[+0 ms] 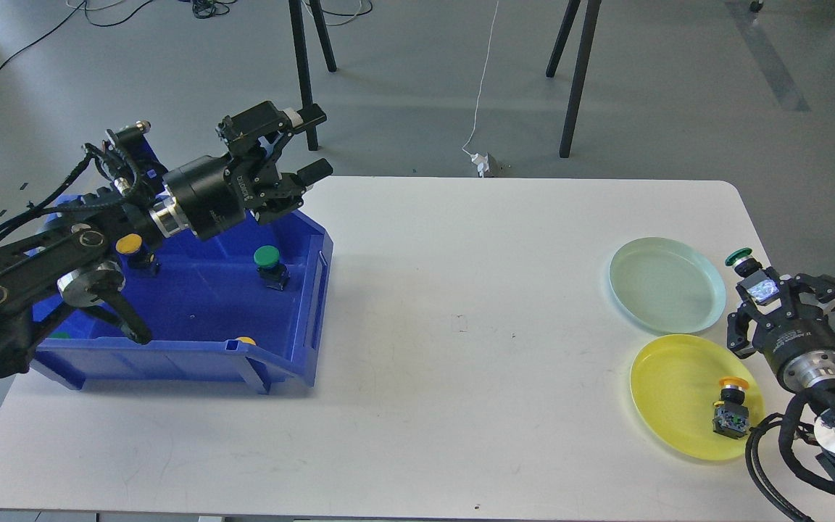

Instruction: Pass button and place on color plate

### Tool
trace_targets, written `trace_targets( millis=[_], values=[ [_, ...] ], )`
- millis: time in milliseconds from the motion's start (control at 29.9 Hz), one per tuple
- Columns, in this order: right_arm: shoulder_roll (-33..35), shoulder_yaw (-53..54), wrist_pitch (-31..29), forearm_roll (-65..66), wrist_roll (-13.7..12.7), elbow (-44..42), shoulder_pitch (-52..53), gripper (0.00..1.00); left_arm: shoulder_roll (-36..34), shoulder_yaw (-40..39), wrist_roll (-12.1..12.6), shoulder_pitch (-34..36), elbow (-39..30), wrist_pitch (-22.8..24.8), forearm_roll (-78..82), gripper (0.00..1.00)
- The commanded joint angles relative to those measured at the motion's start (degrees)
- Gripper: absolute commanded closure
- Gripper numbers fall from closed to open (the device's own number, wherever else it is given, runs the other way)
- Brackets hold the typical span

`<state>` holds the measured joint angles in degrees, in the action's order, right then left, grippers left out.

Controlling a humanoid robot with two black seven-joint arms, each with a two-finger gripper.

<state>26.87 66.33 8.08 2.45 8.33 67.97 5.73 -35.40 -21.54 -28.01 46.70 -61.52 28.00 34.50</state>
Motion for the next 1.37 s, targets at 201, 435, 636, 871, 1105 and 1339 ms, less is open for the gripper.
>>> trace_targets(
  millis=[201, 435, 636, 871, 1105, 1339],
  values=[
    [-5.33, -4.11, 0.09, -0.43, -0.33, -10.13, 7.80, 0.76, 0.15, 0.01, 0.01, -0.11, 0.00, 0.00, -0.05, 0.08],
    [-7.09, -4.02, -0.08, -0.70, -0.77, -11.81, 8.69, 0.18, 0.16, -0.26, 0.01, -0.73, 0.00, 0.00, -0.05, 0.08],
    [-6.66, -4.02, -4.82, -0.70, -0.77, -9.01, 7.81, 0.02, 0.24, -4.73, 0.01, -4.06, -0.26, 0.00, -0.14, 0.08],
    [-1.22, -2.18, -12.90, -0.52, -0.15, 5.75, 6.66, 0.02, -0.37, -15.36, 0.01, -9.07, 0.35, 0.00, -3.46, 0.08],
    [4.59, -0.50, -36.08, -0.61, 0.11, 6.22, 11.67, 0.02, -1.43, -20.91, 0.01, -13.73, 6.06, 0.00, -16.30, 0.05],
    [5.21, -1.20, -36.08, -0.61, 0.11, 4.36, 12.91, 0.02, -1.16, -21.09, 0.01, -13.91, 7.74, 0.00, -17.80, 0.05]
  ],
)
